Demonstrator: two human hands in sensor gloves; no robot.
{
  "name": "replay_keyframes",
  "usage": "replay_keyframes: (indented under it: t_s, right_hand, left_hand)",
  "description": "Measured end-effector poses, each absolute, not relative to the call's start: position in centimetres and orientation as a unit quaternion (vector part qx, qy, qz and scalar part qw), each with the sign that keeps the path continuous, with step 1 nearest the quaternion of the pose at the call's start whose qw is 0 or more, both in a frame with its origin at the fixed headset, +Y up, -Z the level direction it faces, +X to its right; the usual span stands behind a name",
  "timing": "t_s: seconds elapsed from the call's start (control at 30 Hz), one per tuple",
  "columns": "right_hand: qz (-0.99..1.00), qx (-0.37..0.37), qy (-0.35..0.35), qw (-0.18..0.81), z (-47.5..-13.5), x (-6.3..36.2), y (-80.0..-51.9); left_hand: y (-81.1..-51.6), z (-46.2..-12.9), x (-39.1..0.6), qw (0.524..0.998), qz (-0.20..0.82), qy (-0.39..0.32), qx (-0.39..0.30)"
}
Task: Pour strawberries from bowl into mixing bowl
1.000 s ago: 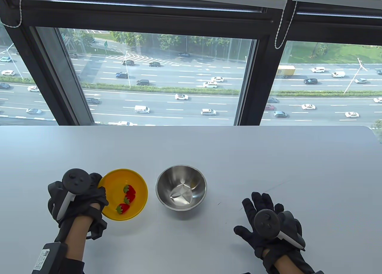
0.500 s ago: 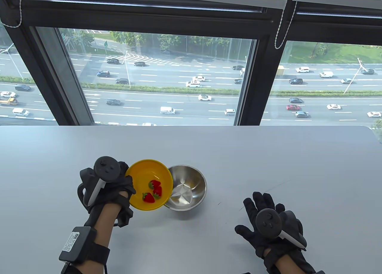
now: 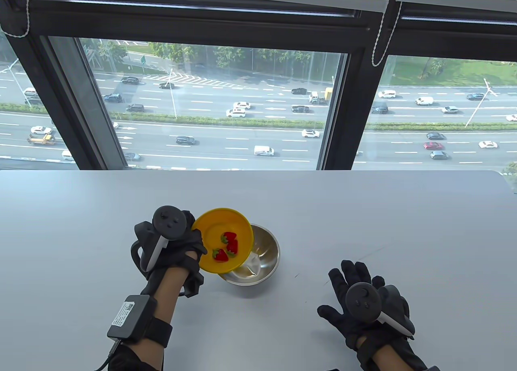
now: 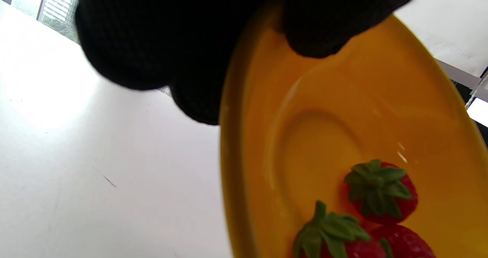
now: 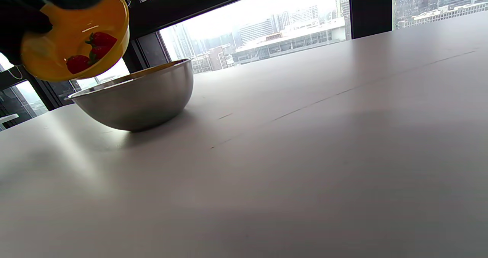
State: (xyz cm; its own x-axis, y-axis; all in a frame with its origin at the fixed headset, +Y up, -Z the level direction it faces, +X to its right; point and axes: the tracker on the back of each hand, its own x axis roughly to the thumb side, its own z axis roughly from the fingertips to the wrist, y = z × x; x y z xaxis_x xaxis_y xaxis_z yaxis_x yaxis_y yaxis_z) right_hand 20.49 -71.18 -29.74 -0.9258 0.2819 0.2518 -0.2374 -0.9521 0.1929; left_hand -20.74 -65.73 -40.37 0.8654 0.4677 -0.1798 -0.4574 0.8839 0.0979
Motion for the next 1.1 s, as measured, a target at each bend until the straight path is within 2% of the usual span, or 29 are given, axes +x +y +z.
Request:
replay_keyframes:
  t_s: [0.47, 1.1]
  right_hand:
    - [0.977, 0.143, 0.08, 0.133, -29.7, 20.4, -71.2]
    - [0.977, 0.145, 0.083, 0.131, -29.7, 20.3, -71.2]
  left_hand:
    - [-66.0, -40.6, -17.9, 0.969, 0.234, 0.075, 0.034]
    - [-66.9, -40.0, -17.7, 0.968, 0.241, 0.061, 0.038]
